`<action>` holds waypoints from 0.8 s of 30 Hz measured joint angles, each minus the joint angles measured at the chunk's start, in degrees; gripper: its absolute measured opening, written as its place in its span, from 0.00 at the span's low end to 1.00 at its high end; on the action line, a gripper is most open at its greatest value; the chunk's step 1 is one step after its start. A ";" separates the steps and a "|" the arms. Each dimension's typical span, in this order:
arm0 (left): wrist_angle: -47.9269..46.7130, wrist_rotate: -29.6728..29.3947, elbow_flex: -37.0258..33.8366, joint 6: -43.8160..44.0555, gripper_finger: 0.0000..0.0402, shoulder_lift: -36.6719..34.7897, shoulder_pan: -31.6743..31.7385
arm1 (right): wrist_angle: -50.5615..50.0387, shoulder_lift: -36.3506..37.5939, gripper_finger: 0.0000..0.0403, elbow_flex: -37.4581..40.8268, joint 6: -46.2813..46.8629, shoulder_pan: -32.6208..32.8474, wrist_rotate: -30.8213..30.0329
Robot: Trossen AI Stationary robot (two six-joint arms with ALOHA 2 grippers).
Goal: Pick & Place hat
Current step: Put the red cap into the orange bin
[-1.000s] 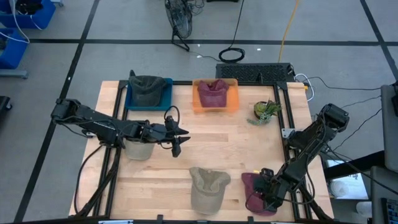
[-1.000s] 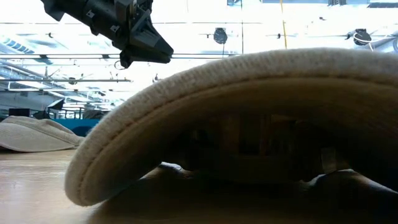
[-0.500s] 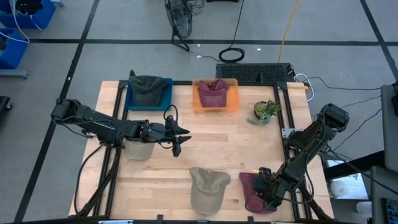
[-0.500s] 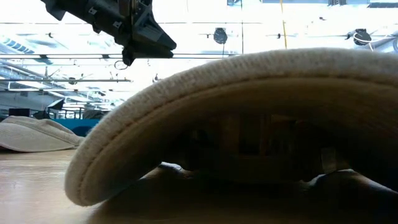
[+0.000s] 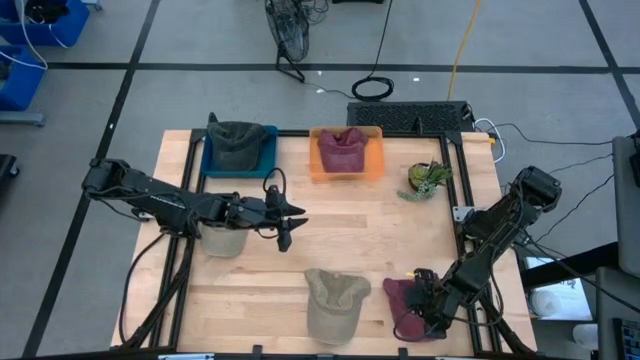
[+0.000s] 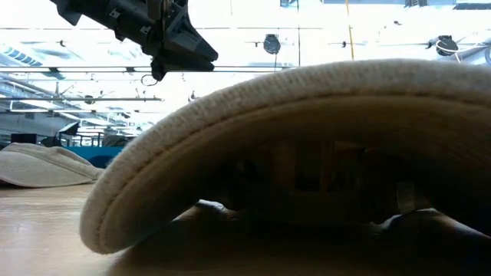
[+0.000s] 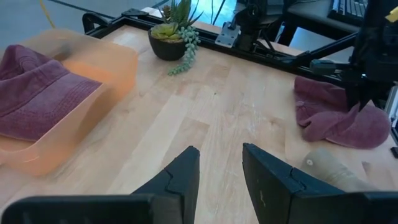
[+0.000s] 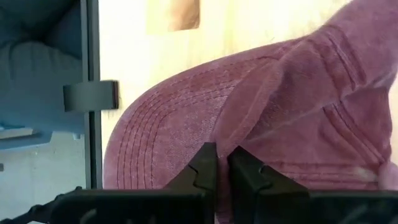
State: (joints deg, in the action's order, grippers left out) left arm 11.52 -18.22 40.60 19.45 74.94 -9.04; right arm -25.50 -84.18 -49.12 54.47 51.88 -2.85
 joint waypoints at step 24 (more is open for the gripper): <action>4.02 -0.49 -0.07 -10.65 0.31 -3.21 4.33 | -3.35 16.10 0.01 -1.50 -31.46 -32.44 -0.36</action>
State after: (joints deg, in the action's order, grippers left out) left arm 15.54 -18.71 40.53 8.80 71.72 -4.70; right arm -28.85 -68.08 -50.63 23.01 19.44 -3.21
